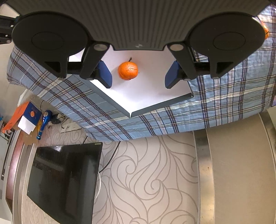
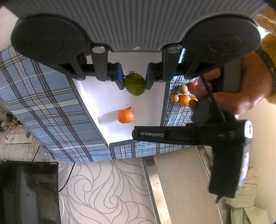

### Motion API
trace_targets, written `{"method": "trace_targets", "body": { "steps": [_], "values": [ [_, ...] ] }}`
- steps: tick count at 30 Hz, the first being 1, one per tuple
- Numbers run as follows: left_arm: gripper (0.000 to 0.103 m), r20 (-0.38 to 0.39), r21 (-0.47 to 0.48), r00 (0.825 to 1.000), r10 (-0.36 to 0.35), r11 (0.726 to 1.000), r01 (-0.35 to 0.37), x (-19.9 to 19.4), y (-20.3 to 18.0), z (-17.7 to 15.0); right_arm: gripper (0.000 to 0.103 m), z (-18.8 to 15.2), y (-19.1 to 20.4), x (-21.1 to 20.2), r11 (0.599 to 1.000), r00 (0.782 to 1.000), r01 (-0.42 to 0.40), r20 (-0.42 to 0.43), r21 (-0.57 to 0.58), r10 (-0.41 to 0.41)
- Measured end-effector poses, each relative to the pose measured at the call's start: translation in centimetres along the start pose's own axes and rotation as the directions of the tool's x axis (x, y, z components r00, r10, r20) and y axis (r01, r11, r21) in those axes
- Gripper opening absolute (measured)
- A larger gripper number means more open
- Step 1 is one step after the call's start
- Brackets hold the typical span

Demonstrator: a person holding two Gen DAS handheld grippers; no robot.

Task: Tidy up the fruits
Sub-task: 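Withdraw the open left tool toward the fruits while the right tool holds the lime over the box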

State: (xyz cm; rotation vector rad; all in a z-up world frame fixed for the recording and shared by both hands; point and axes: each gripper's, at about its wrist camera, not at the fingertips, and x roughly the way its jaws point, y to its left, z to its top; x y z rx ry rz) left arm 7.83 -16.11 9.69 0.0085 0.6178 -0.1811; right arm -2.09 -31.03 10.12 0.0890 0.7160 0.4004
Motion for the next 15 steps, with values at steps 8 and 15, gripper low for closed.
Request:
{"method": "trace_targets", "body": {
  "steps": [8,15],
  "values": [
    [0.073,0.010,0.007,1.000,-0.013,1.000,0.013,-1.4,-0.6,-0.3,0.029,0.0,-0.3,0.4,1.000,1.000,-0.011,-0.010,0.010,0.011],
    [0.074,0.008,-0.003,1.000,-0.002,1.000,0.002,-1.8,-0.5,-0.5,0.029,0.1,-0.5,0.4,1.000,1.000,-0.021,-0.013,0.011,0.021]
  ]
}}
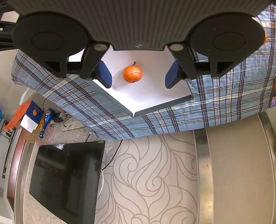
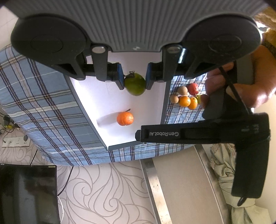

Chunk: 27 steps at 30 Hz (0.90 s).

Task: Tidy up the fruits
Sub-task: 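Withdraw the open left tool toward the fruits while the right tool holds the lime over the box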

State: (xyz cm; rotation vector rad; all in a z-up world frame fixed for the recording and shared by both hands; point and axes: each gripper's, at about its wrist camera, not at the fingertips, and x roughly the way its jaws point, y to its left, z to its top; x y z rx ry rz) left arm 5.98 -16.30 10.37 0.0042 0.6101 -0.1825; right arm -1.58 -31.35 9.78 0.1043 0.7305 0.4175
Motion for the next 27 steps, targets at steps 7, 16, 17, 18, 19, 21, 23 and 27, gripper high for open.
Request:
{"method": "trace_targets", "body": {
  "steps": [7,16,17,18,19,21,23,27],
  "values": [
    [0.075,0.002,-0.022,1.000,0.017,1.000,-0.017,-0.7,0.7,-0.2,0.029,0.0,-0.1,0.2,1.000,1.000,-0.004,-0.005,0.002,0.004],
    [0.076,0.025,-0.040,0.998,0.049,0.998,-0.048,-2.3,1.9,-0.2,0.029,0.0,0.0,0.4,1.000,1.000,-0.013,-0.011,-0.005,0.013],
    [0.076,0.025,-0.043,0.998,0.052,0.998,-0.051,-2.4,2.0,-0.2,0.029,0.0,0.0,0.5,1.000,1.000,-0.015,-0.013,-0.005,0.015],
    [0.076,0.024,-0.044,0.998,0.056,0.998,-0.055,-2.6,2.1,-0.3,0.029,0.0,0.0,0.5,1.000,1.000,-0.017,-0.014,-0.007,0.017],
    [0.076,0.023,-0.046,0.998,0.061,0.997,-0.059,-2.7,2.2,-0.4,0.029,0.0,0.1,0.6,1.000,1.000,-0.018,-0.015,-0.008,0.018],
    [0.076,0.023,-0.048,0.998,0.065,0.997,-0.064,-3.0,2.4,-0.5,0.029,0.0,0.2,0.6,1.000,1.000,-0.023,-0.016,-0.011,0.023],
    [0.076,0.021,-0.049,0.997,0.072,0.996,-0.071,-3.1,2.6,-0.6,0.029,0.0,0.2,0.7,0.999,0.999,-0.030,-0.018,-0.016,0.029],
    [0.076,0.014,-0.054,0.997,0.076,0.996,-0.075,-3.4,2.8,-0.7,0.029,0.0,0.5,0.6,0.999,0.999,-0.035,-0.016,-0.022,0.035]
  ]
}}
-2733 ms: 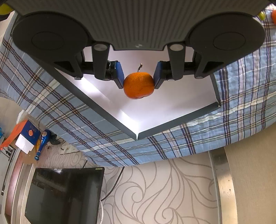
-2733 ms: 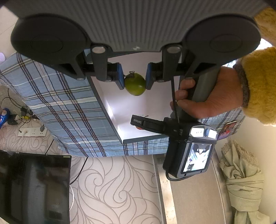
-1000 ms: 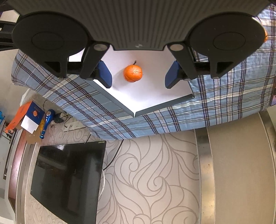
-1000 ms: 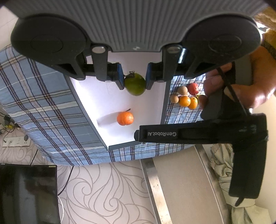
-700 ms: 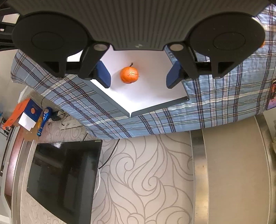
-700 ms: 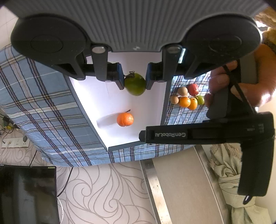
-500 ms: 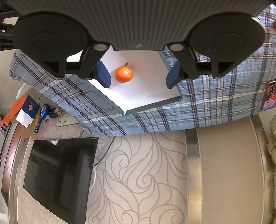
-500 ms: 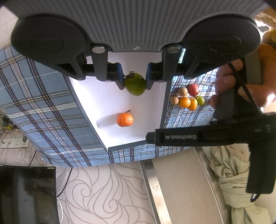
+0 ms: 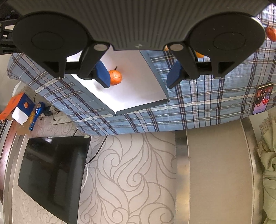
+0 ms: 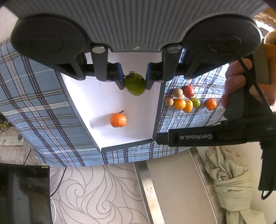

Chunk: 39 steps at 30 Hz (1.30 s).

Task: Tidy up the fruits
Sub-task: 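Withdraw the open left tool toward the fruits while the right tool holds the lime over the box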

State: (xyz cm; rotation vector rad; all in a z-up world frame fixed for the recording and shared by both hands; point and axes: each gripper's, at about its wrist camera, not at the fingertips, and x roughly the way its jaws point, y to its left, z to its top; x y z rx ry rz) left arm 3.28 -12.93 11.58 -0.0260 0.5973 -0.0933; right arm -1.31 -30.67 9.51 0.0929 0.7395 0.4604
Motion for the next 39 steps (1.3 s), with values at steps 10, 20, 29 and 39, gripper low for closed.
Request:
{"method": "trace_targets", "body": {
  "steps": [10,20,29,39],
  "values": [
    [0.076,-0.004,0.004,1.000,0.005,1.000,-0.005,-1.3,0.7,-0.8,0.029,-0.1,0.2,0.0,1.000,1.000,0.001,-0.003,0.004,-0.001],
    [0.077,-0.005,-0.016,0.999,0.036,0.999,-0.036,-3.1,2.2,-1.7,0.029,-0.2,0.9,0.3,1.000,1.000,-0.009,-0.013,-0.003,0.009],
    [0.078,-0.009,-0.021,0.999,0.050,0.999,-0.050,-4.1,2.8,-2.3,0.029,-0.4,1.0,0.4,1.000,1.000,-0.001,-0.014,0.011,0.001],
    [0.078,-0.019,-0.047,0.996,0.082,0.995,-0.083,-5.4,4.2,-3.3,0.029,-0.7,0.5,0.4,0.999,1.000,0.018,-0.022,0.037,-0.017]
  ]
}}
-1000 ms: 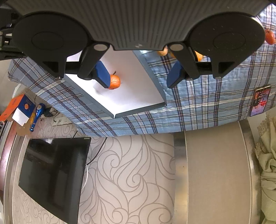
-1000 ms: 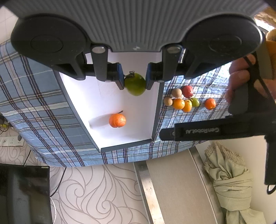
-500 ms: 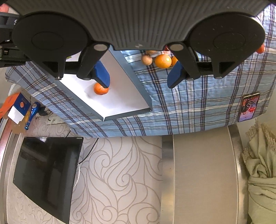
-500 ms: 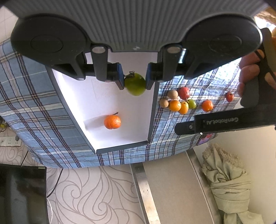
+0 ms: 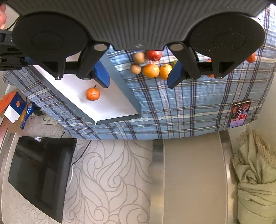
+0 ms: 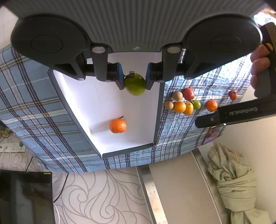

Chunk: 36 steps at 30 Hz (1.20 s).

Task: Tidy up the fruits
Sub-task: 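Withdraw the open left tool toward the fruits while the right tool holds the lime over the box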

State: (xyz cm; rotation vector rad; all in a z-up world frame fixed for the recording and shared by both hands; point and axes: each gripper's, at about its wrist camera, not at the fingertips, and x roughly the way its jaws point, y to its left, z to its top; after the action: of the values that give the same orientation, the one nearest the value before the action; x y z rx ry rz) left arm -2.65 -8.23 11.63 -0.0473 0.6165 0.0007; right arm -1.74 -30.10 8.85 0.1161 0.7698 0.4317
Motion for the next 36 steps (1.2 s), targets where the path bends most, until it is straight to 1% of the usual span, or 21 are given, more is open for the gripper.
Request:
{"method": "trace_targets", "body": {
  "steps": [10,16,24,31,36],
  "values": [
    [0.078,-0.004,-0.017,0.999,0.046,0.999,-0.046,-1.1,1.9,-0.5,0.029,0.1,0.1,0.4,1.000,1.000,-0.002,0.003,0.010,0.002],
    [0.078,-0.005,-0.043,0.997,0.078,0.996,-0.078,-1.5,3.7,-0.6,0.029,0.1,0.0,0.6,1.000,1.000,0.004,0.005,0.016,-0.004],
    [0.078,-0.010,-0.078,0.993,0.117,0.990,-0.117,-2.0,5.8,-1.0,0.029,0.4,-0.7,1.0,0.999,0.999,0.036,0.012,0.026,-0.036],
    [0.078,-0.015,-0.102,0.989,0.145,0.984,-0.146,-2.1,7.0,-1.3,0.029,0.5,-1.1,2.0,0.997,0.997,0.079,0.008,-0.002,-0.079],
    [0.078,-0.021,-0.116,0.986,0.165,0.979,-0.166,-2.1,7.8,-1.6,0.029,0.3,-0.9,2.6,0.996,0.996,0.086,-0.008,-0.025,-0.086]
  ]
}}
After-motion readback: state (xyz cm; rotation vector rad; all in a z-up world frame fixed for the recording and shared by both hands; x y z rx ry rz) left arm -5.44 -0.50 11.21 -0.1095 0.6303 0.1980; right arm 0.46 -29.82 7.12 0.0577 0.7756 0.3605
